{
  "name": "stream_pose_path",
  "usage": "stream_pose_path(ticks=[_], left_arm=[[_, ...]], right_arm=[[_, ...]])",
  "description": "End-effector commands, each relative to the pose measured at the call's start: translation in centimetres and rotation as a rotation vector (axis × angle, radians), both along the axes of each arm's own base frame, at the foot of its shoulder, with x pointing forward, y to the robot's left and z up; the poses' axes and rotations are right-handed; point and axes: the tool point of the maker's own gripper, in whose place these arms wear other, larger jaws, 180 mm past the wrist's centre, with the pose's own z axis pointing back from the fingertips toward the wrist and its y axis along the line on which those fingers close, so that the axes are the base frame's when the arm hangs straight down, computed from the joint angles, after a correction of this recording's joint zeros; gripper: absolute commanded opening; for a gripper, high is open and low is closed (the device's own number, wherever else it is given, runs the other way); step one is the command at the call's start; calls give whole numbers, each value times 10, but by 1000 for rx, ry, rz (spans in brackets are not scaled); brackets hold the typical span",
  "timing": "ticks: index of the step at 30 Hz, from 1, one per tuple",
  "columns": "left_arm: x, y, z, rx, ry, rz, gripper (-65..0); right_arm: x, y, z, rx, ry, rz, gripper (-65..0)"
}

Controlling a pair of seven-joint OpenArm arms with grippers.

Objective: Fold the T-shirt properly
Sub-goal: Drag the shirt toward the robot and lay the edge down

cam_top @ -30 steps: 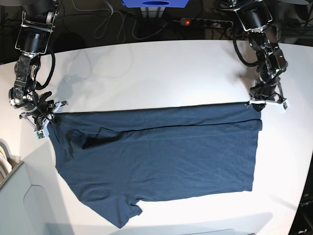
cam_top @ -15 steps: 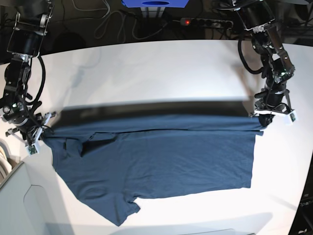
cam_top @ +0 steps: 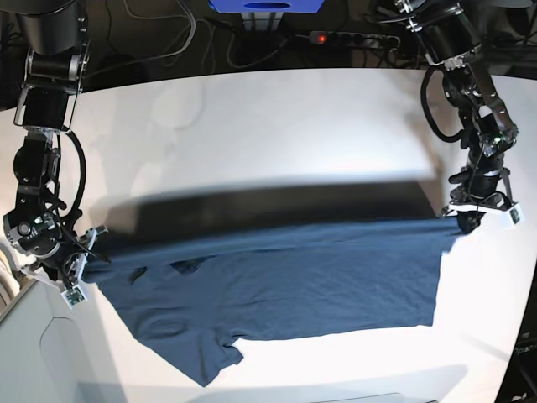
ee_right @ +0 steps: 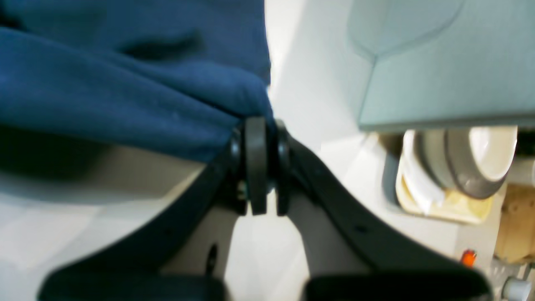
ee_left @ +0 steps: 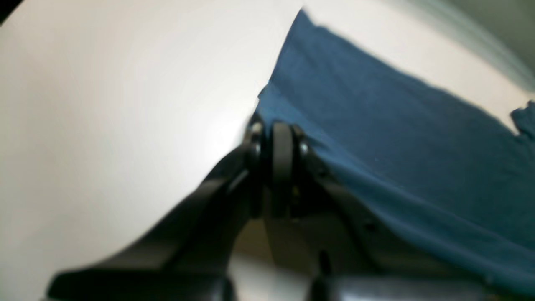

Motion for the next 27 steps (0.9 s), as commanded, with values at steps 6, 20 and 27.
stream_pose_path(ticks=[6,20,27], left_arm=[[-16,5,-5,21,12,6,-650],[-24,1,8,54,-11,-12,-650],[-29,1,-8,31,26,-3,-650]], right_arm=[[-27,-24,-9,-11,13,-51,-649],[-29,-1,49,58,-237,-62,-649],[-50,-12,14,76,-148,-106,-649]])
